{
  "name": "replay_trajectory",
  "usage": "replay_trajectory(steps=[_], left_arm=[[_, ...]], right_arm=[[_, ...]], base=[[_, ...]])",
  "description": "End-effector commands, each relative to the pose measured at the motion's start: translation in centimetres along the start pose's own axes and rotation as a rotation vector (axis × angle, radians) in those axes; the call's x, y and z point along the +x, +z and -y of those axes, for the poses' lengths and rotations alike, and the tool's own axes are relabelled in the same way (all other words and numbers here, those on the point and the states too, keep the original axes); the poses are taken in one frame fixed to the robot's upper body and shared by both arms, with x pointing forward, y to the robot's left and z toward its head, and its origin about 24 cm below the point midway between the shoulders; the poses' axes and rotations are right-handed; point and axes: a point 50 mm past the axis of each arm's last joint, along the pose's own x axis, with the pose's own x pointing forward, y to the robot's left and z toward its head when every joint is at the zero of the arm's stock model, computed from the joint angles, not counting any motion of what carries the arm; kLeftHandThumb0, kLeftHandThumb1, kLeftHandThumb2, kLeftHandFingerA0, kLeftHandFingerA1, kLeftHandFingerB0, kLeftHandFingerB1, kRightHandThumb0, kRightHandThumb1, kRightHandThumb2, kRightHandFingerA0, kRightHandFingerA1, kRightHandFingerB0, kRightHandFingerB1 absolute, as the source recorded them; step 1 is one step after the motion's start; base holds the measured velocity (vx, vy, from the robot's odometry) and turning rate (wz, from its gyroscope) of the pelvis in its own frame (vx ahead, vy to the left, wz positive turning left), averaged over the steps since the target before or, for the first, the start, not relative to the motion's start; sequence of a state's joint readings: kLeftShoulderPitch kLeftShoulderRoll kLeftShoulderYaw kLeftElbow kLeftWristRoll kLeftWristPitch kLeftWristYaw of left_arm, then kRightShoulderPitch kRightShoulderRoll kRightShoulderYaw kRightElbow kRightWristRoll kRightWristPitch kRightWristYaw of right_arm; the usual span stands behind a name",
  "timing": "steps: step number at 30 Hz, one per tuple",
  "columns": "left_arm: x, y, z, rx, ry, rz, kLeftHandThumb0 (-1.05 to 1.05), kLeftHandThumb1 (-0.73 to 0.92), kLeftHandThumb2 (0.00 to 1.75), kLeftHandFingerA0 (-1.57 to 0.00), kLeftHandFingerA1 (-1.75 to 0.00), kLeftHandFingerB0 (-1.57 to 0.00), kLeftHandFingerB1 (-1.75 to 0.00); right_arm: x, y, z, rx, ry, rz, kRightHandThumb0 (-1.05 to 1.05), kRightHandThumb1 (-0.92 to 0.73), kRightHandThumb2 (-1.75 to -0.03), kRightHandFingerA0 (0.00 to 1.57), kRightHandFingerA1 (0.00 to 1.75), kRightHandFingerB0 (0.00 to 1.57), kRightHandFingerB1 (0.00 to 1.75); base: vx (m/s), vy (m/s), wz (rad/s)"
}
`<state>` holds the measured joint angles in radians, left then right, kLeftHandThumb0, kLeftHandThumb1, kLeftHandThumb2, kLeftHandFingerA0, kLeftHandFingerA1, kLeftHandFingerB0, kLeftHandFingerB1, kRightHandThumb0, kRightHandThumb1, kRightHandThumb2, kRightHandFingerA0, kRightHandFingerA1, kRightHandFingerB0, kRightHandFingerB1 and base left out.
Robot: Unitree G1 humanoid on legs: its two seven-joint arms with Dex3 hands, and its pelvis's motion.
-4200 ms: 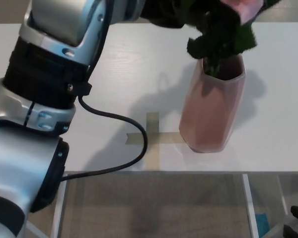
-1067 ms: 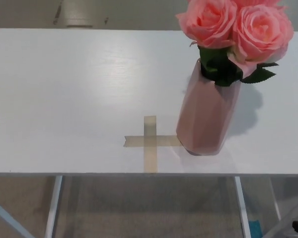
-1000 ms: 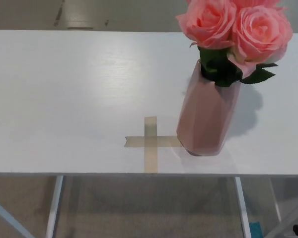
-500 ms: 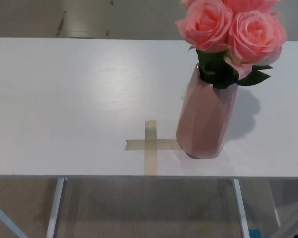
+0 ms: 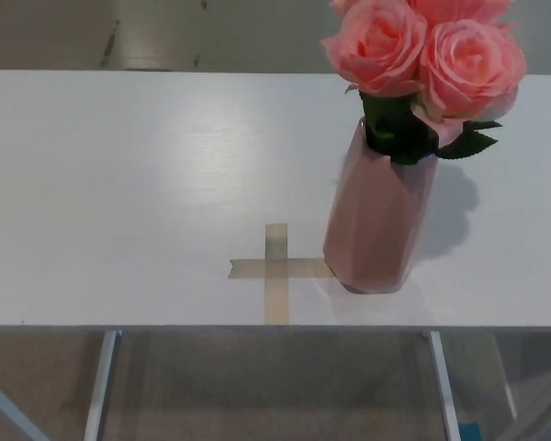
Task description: Use the left hand to pick up the rose and then lift and insert it into the pink vase.
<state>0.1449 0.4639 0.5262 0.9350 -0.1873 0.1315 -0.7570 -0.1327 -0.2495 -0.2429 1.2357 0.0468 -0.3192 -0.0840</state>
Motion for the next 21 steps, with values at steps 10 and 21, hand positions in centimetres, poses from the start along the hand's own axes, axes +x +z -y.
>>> replay_trajectory(steps=[10, 21], left_arm=[[0.42, 0.24, -1.03, 0.118, 0.181, 0.046, -0.48, 0.55, 0.64, -0.09, -0.26, -0.06, -0.21], [0.49, 0.22, -0.92, 0.097, 0.167, 0.066, -0.47, 0.55, 0.66, -0.09, -0.26, -0.06, -0.22]], right_arm=[[-0.17, -0.55, -0.12, -0.035, -0.005, -0.021, -0.20, -0.63, -0.58, 0.65, 0.52, 0.55, 0.48], [-0.14, -0.47, -0.07, -0.028, -0.008, -0.018, -0.20, -0.63, -0.58, 0.65, 0.52, 0.55, 0.48]], base=[[0.00, 0.000, 0.00], [0.00, 0.000, 0.00]])
